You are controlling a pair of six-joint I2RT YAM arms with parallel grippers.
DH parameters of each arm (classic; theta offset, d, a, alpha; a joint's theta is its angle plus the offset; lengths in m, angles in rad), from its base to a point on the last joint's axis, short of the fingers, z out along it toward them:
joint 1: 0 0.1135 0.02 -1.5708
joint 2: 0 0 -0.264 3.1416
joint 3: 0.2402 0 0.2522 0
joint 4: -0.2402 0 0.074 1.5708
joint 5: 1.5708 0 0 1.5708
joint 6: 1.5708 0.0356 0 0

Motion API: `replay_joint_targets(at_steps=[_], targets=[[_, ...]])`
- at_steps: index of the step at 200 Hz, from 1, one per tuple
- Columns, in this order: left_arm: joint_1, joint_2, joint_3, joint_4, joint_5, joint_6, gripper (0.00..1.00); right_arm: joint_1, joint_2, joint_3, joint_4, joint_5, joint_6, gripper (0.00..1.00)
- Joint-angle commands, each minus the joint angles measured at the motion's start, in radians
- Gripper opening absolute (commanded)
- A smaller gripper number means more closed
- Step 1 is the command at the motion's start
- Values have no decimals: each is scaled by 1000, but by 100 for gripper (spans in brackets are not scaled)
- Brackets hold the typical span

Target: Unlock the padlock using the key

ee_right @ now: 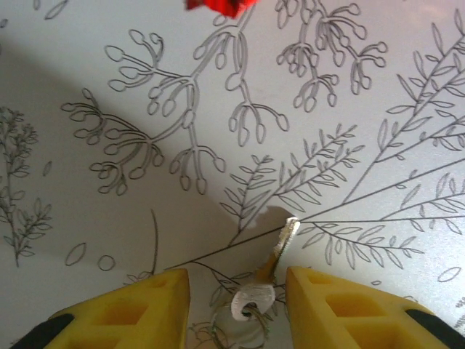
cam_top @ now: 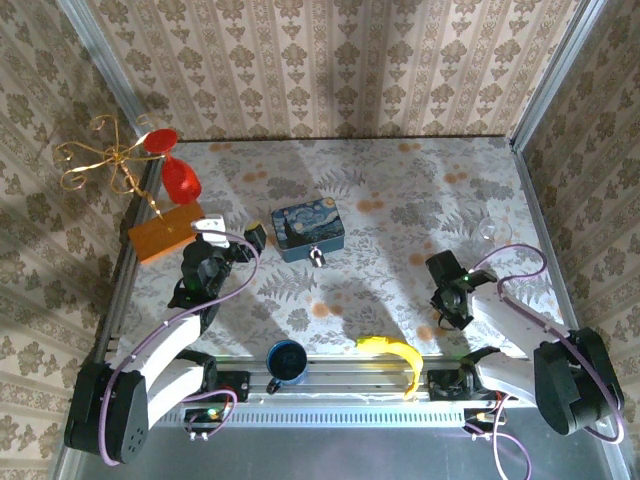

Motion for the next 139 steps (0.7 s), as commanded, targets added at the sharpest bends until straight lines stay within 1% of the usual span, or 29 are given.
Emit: replay_joint_targets(at_steps=[1, 23, 39, 60, 66, 77, 105, 139], targets=[[-5, -14, -8, 39, 7, -18, 100, -3, 28, 34, -1, 11, -6, 40], [-6, -31, -14, 36, 1, -16, 100, -3, 56, 55, -36, 11, 15, 40], [-6, -50, -14, 25, -5, -11, 100, -2, 59, 60, -80, 22, 67, 45], [-5, -73, -14, 10, -12, 1, 100, 3, 29, 46, -118, 60, 158, 48], [-6, -79, -14, 5, -15, 3, 100, 5, 20, 42, -127, 70, 182, 52], [-6, -91, -14, -4, -21, 9, 100, 5, 7, 36, -137, 82, 217, 54], [-4, -118, -15, -21, -36, 25, 100, 3, 36, 37, -61, 49, 233, 56], [-5, -139, -18, -25, -48, 28, 100, 10, 114, 88, -26, 39, 257, 55]])
